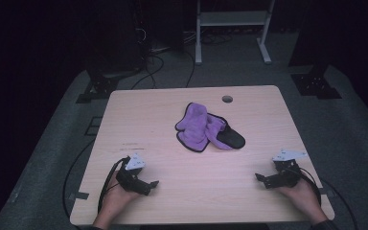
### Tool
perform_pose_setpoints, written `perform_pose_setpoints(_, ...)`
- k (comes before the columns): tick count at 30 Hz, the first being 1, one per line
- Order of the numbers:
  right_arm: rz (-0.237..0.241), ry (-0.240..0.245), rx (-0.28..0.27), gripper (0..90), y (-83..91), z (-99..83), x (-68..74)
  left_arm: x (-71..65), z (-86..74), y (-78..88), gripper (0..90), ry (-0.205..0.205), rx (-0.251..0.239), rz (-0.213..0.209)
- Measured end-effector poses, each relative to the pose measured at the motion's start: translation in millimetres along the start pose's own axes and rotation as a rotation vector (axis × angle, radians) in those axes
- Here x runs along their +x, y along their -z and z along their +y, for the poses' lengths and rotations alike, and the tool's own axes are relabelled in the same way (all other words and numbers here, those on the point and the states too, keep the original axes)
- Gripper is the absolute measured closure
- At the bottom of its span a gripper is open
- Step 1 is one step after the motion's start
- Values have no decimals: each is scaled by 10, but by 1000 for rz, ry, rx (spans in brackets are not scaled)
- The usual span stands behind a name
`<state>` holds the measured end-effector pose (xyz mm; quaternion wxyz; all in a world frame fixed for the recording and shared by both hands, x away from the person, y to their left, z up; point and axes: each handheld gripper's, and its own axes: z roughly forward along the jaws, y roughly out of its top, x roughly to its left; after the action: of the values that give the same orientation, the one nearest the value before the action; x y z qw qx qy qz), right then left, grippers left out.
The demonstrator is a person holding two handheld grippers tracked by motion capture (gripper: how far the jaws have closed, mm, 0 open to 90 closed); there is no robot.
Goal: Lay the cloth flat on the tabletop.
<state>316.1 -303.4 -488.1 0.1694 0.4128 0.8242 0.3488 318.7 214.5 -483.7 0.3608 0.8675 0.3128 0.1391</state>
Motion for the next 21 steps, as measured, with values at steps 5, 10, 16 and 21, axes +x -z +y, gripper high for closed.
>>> perform_pose_setpoints(5, 3, 5, 2, 24, 4, 1, -5, -2, 0, 0, 0, 3, 0, 1)
perform_pose_setpoints(10, 27, -1, 20, 129, 54, 35, -17, -2, 5, -5, 0, 4, 0, 3)
perform_pose_setpoints(16, 39, -3, -5, 161, 133, 129, -4, -1, 8, -7, 0, 3, 0, 3)
perform_pose_setpoints(21, 54, 2, -26, 165, 125, 230, -15, -1, 11, -10, 0, 3, 1, 4)
